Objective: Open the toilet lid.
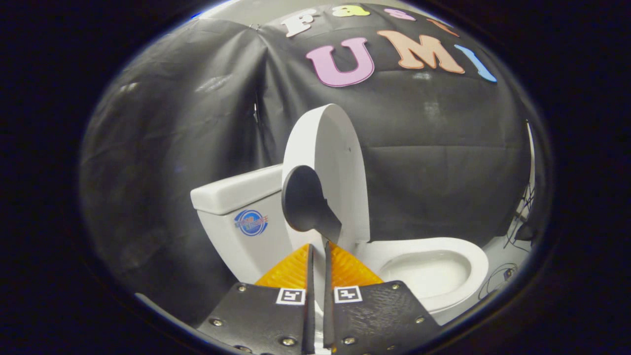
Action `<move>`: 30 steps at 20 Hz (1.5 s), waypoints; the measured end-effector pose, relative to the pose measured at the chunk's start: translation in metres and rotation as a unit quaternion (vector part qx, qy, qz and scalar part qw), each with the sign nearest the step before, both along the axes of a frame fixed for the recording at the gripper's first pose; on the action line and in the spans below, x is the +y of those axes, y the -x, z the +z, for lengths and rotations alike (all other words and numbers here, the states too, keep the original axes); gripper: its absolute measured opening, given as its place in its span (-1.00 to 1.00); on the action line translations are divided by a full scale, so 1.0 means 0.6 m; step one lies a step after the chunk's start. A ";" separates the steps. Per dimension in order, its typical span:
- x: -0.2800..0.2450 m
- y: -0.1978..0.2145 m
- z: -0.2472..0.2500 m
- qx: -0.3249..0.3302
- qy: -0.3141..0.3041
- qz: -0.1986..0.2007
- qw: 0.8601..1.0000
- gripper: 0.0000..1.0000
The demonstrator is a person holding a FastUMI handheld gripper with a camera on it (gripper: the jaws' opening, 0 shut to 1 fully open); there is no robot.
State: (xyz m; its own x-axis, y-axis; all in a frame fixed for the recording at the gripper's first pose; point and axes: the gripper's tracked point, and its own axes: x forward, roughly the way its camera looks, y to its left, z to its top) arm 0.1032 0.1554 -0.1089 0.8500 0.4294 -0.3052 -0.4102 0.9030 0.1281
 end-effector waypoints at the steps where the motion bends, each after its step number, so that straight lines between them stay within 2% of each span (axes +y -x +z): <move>1: 0.004 0.002 0.000 0.003 -0.006 0.003 1.000 -0.86; 9: 0.039 0.005 -0.009 0.002 -0.010 0.024 1.000 -0.85; 15: 0.030 0.011 -0.029 0.040 -0.008 0.033 0.999 -0.76; 17: 0.012 0.011 -0.027 0.041 -0.001 0.025 0.999 -0.52; 19: -0.008 0.009 -0.022 0.035 0.010 0.022 0.999 -0.19; 22: -0.023 0.027 -0.018 0.048 0.022 0.042 0.998 0.29; 26: -0.061 0.030 0.013 0.037 0.012 0.032 0.999 0.94; 30: -0.091 0.037 0.060 0.021 -0.012 0.023 0.999 0.98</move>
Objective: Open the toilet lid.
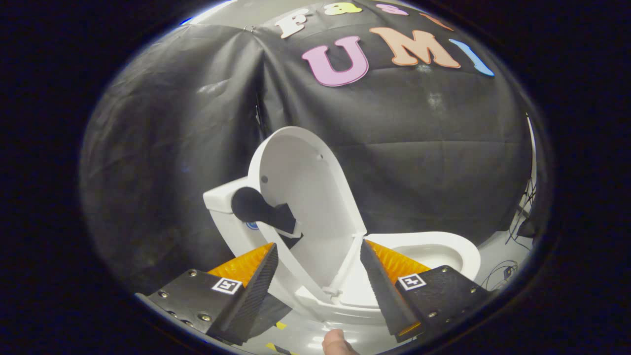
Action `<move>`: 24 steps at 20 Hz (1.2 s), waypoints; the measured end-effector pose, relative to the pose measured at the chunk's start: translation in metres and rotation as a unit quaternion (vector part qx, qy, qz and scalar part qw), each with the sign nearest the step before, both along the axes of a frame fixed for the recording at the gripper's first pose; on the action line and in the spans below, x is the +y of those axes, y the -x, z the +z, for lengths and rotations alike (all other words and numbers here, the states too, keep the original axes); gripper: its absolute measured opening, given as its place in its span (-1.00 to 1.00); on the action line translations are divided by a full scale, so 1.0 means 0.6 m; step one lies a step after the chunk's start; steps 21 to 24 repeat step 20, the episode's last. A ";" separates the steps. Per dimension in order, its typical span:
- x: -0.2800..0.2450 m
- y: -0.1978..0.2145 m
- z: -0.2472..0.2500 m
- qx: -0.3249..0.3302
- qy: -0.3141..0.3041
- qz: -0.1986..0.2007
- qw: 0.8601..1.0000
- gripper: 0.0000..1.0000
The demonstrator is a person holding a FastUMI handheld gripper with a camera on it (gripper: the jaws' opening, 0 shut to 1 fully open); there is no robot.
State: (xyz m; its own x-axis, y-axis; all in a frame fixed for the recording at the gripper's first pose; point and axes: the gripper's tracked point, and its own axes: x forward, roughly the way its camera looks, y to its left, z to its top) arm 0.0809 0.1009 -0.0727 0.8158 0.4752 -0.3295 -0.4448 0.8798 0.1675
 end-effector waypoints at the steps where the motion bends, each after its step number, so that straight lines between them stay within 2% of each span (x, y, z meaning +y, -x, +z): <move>1: -0.006 0.002 0.010 -0.006 0.001 0.000 1.000 0.98; 5: -0.063 0.004 0.042 -0.047 0.036 -0.009 0.998 0.98; 9: -0.109 0.020 0.075 -0.073 0.035 -0.015 0.997 0.98; 13: -0.173 0.016 0.119 -0.103 0.017 -0.042 0.994 0.98; 18: -0.250 0.002 0.152 -0.103 -0.025 -0.088 0.990 0.98; 24: -0.259 0.008 0.151 -0.094 -0.039 -0.090 0.991 0.98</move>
